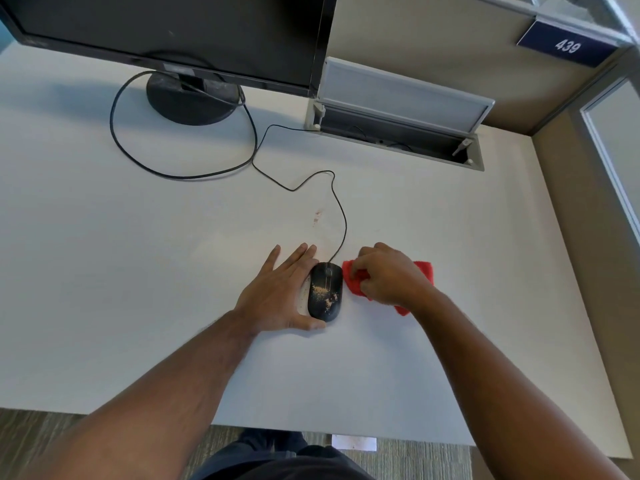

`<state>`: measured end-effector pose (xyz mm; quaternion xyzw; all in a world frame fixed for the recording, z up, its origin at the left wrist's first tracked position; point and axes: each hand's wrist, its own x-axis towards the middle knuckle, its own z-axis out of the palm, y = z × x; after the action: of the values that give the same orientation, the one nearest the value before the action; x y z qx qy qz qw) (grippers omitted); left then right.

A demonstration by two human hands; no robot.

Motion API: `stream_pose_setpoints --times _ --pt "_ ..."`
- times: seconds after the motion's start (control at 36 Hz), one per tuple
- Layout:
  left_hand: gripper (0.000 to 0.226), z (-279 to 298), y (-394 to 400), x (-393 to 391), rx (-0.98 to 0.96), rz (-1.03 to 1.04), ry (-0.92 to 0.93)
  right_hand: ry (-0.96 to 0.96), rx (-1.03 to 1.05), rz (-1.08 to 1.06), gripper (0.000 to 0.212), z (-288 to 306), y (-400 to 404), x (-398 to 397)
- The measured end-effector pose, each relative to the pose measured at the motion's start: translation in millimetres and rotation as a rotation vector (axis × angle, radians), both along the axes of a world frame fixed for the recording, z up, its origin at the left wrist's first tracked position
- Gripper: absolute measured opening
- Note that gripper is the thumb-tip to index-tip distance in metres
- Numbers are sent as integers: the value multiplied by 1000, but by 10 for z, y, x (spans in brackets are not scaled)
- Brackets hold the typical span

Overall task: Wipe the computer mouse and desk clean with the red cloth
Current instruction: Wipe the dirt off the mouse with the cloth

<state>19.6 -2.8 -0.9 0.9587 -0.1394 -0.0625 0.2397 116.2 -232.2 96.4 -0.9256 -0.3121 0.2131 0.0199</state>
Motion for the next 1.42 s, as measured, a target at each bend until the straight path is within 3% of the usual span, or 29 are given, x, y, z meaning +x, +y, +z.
stream_pose_setpoints --times 0.06,0.19,0.33,0.5,0.56,0.61,0.67,0.75,0.86,1.08,1.17,1.22,1.28,1.36,1.42 --pt "131 -3 -1 -5 4 -3 -4 2 41 -91 13 2 -21 14" --pt "129 -6 0 -3 10 -3 -10 59 423 -329 24 -57 76 -60" --pt "130 -28 -3 6 10 -3 -14 81 263 -123 38 -131 196 -156" --pt "130 -58 2 7 -2 0 -14 239 179 -48 36 124 182 -87" --pt "129 -59 -2 12 2 -1 -14 335 156 -85 31 183 173 -67" --pt "130 -66 2 12 1 0 -11 371 266 -224 27 184 164 -48" --pt "130 -75 2 13 6 1 -17 239 380 -337 29 148 162 -23" --pt "131 -83 8 12 19 1 -25 45 353 -321 40 23 180 -21" --pt "129 -81 4 15 17 1 -28 67 195 -104 39 -92 209 -136" --pt "131 -70 6 10 -8 -9 -21 48 160 50 45 50 167 -232" --pt "131 -63 9 12 -14 -12 -13 143 101 94 39 183 152 -239" --pt "130 -59 6 15 -17 -12 -10 288 102 4 36 287 130 -204" --pt "130 -62 5 16 -12 -13 -16 384 244 -187 30 347 104 -156" --pt "132 -73 9 11 -2 -11 -22 262 470 -389 30 323 129 -70" --pt "134 -75 15 13 -1 -12 -17 150 494 -394 33 260 190 -23"
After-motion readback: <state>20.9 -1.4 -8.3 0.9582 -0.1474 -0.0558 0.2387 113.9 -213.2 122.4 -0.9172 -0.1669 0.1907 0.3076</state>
